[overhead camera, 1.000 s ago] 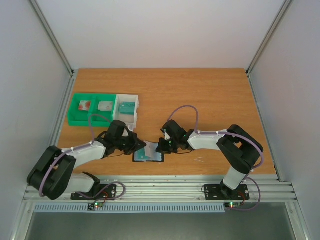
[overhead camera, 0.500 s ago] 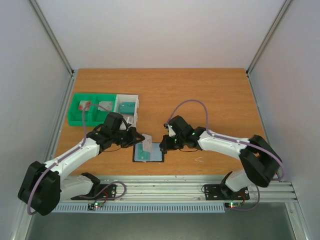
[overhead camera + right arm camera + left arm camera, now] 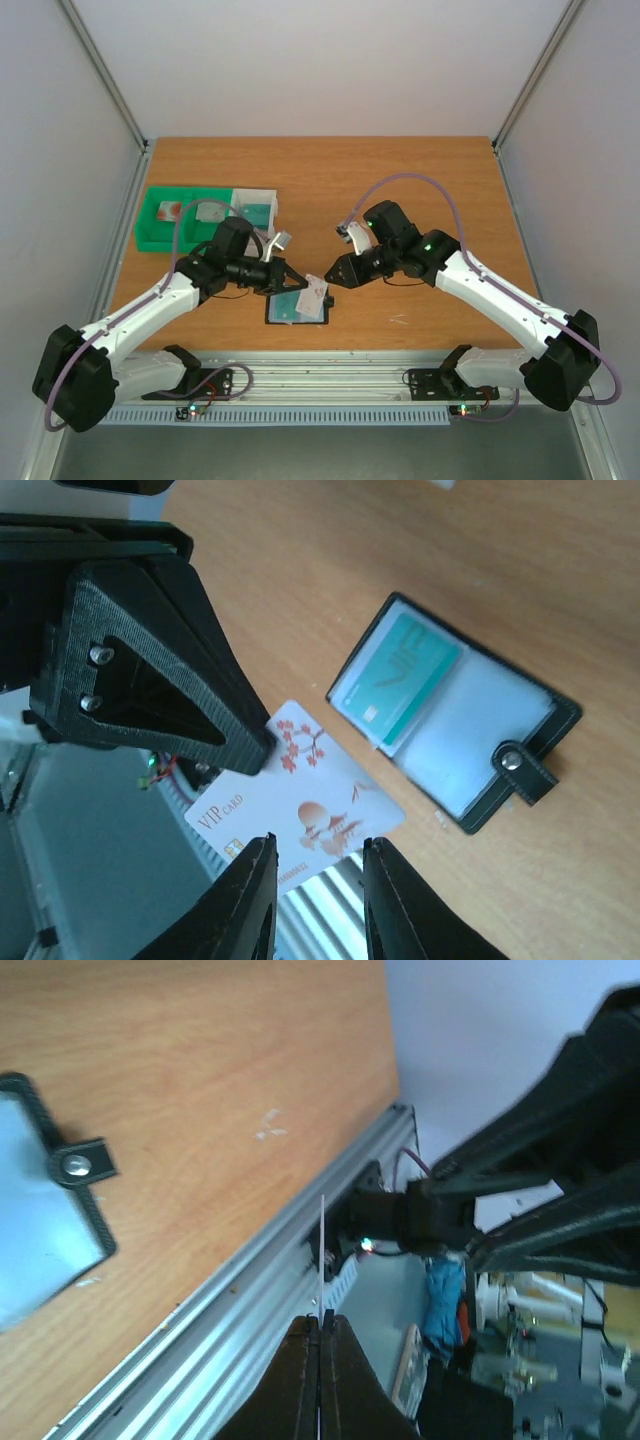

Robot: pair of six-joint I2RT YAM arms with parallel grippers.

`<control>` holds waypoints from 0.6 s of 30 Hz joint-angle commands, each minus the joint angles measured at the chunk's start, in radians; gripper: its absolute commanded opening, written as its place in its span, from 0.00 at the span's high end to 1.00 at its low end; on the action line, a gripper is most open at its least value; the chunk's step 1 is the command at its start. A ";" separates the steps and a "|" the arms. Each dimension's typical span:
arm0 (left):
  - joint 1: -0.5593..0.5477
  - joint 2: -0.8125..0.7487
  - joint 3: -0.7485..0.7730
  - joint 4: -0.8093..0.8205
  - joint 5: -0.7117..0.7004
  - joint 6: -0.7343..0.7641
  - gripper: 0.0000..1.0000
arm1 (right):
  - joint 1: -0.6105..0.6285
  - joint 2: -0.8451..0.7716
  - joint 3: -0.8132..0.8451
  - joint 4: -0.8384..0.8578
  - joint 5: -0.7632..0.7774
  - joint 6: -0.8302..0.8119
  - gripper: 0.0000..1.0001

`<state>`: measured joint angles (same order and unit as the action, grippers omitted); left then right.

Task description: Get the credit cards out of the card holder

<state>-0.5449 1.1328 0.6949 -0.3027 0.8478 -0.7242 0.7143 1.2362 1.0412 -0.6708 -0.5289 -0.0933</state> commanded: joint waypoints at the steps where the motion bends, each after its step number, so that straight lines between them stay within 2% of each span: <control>1: -0.030 -0.035 0.045 0.012 0.132 0.074 1.00 | -0.001 0.008 0.058 -0.144 -0.091 -0.080 0.72; 7: -0.036 -0.059 0.013 0.127 0.216 0.025 1.00 | -0.001 0.025 0.069 -0.168 -0.177 -0.115 0.64; 13: -0.053 -0.045 0.009 0.147 0.267 0.021 1.00 | -0.002 0.047 0.065 -0.178 -0.259 -0.147 0.63; 15: -0.057 -0.043 0.011 0.150 0.269 0.024 1.00 | -0.002 0.046 0.060 -0.166 -0.287 -0.146 0.71; 18: -0.059 -0.031 0.013 0.148 0.263 0.027 1.00 | -0.001 0.043 0.048 -0.134 -0.339 -0.139 0.89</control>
<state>-0.5941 1.0927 0.7086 -0.2169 1.0695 -0.7025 0.7143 1.2781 1.0893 -0.8288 -0.7761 -0.2222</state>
